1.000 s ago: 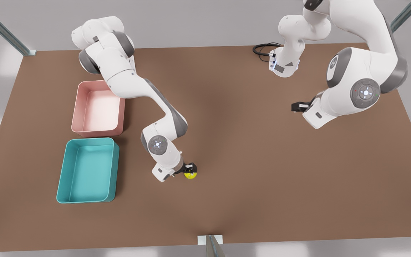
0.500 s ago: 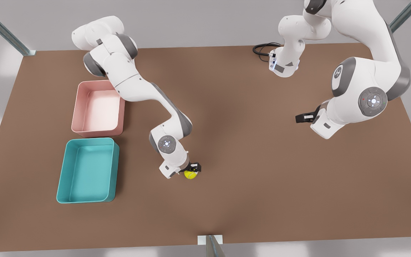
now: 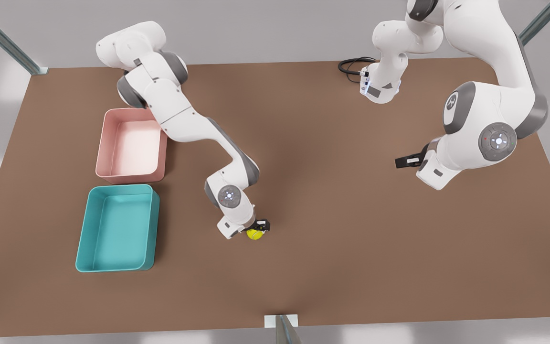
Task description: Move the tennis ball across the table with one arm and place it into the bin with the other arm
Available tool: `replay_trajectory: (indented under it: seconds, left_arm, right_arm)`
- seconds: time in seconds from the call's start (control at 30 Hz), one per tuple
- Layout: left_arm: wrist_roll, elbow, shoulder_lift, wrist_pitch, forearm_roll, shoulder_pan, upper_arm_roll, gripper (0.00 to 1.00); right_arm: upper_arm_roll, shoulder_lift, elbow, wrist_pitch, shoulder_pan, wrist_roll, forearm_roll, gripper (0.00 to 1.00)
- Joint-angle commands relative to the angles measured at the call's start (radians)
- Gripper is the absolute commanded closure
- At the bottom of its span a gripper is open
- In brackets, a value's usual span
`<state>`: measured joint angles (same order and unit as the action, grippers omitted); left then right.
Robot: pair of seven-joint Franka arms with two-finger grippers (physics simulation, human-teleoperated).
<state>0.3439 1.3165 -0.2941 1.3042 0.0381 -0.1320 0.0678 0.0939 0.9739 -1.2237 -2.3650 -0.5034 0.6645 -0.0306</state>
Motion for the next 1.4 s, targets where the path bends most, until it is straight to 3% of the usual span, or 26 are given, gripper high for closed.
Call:
replay_trajectory:
  seconds: [0.0, 0.57, 0.63, 0.7, 0.77, 0.97, 1.07, 1.17, 1.23, 1.3, 1.37]
  left_arm:
    - [0.035, 0.0, 0.001, -0.003, -0.001, 0.0, 0.001, 0.0]
    - [0.033, -0.01, 0.016, -0.034, 0.016, 0.019, 0.006, 0.0]
    - [0.035, -0.008, 0.021, -0.075, 0.026, 0.019, 0.053, 0.0]
    - [0.035, -0.01, 0.021, -0.094, 0.026, 0.029, 0.06, 0.0]
    - [0.035, -0.01, 0.029, -0.092, 0.031, 0.052, 0.061, 0.0]
    - [0.037, -0.007, 0.036, -0.129, 0.032, 0.054, 0.08, 0.0]
    - [0.037, -0.007, 0.038, -0.151, 0.043, 0.058, 0.078, 0.0]
    - [0.037, -0.005, 0.036, -0.152, 0.045, 0.058, 0.078, 0.0]
    - [0.035, -0.003, 0.035, -0.16, 0.045, 0.058, 0.078, 0.0]
    - [0.035, -0.003, 0.035, -0.158, 0.045, 0.058, 0.078, 0.0]
    - [0.035, -0.003, 0.035, -0.16, 0.045, 0.057, 0.078, 0.0]
  right_arm:
    - [0.0, 0.009, 0.004, -0.031, -0.001, 0.033, -0.003, 0.0]
    - [0.0, 0.063, 0.021, -0.079, -0.003, -0.008, -0.003, 0.0]
    - [0.0, 0.069, 0.023, -0.079, -0.004, -0.006, -0.003, 0.01]
    - [0.0, 0.069, 0.024, -0.079, -0.004, -0.006, -0.003, 0.17]
    - [0.0, 0.069, 0.027, -0.079, -0.003, -0.008, -0.003, 0.24]
    - [0.001, 0.054, 0.033, -0.079, 0.0, -0.005, 0.006, 0.24]
    - [0.001, -0.023, 0.014, -0.054, 0.014, -0.034, 0.003, 0.24]
    - [0.018, -0.251, -0.21, 0.102, 0.154, -0.475, 0.003, 0.24]
    - [0.007, -0.374, -0.241, 0.357, 0.262, -0.723, 0.003, 0.24]
    - [-0.039, -0.431, -0.24, 0.507, 0.353, -0.891, -0.025, 0.24]
    - [-0.143, -0.42, -0.23, 0.51, 0.385, -1.077, -0.025, 0.24]
